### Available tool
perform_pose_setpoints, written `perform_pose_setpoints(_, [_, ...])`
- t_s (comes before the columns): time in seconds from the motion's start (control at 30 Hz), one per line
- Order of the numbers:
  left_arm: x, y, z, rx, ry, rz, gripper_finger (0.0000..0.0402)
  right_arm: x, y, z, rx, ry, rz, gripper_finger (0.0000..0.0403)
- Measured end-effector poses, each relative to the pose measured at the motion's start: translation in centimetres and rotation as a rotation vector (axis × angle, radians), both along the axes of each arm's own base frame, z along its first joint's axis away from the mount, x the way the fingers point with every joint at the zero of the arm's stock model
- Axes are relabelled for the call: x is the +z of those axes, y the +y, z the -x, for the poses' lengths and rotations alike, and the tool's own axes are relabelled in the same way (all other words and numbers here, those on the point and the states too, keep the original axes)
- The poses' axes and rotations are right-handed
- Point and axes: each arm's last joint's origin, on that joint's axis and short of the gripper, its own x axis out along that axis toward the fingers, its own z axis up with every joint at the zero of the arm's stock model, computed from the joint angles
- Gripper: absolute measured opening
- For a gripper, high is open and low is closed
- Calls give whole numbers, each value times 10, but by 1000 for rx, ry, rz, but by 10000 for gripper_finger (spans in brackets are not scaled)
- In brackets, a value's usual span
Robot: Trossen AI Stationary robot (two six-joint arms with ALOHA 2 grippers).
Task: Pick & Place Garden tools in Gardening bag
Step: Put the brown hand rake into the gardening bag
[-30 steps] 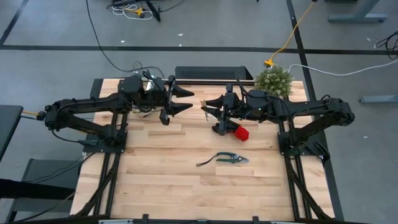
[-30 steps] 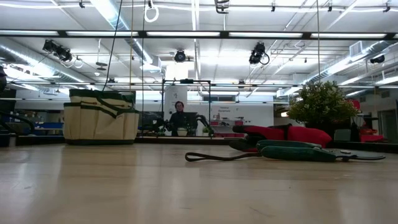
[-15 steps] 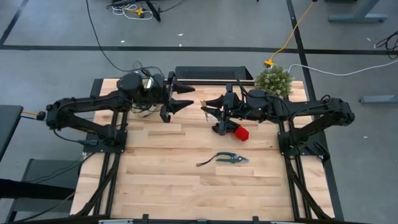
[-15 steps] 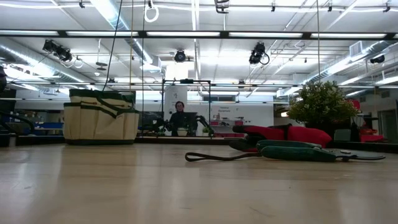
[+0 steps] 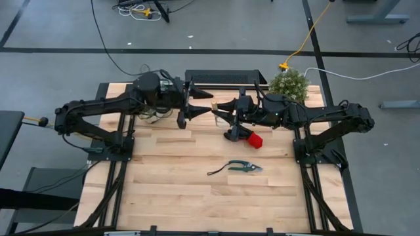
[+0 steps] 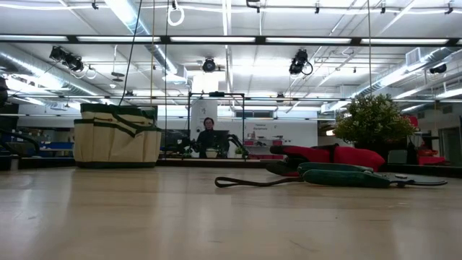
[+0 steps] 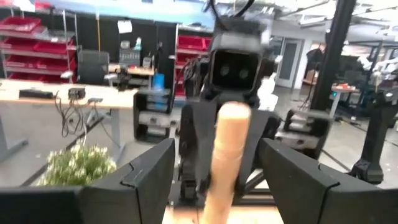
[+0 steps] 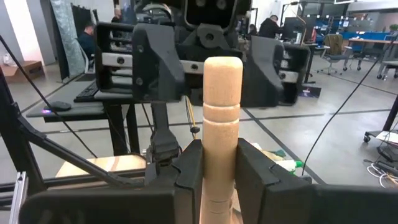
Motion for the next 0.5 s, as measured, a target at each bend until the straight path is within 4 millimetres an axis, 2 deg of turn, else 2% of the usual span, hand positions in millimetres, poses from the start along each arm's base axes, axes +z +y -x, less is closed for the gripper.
perform_pose_setpoints(0.27, [-6,-10,-13,-28,-15,-19,243,1,0,0,-1,-11,-1,65])
perform_pose_setpoints(0.5, [-5,-10,-16,-11,-47,-29,243,2,0,0,0,-19,-4,65])
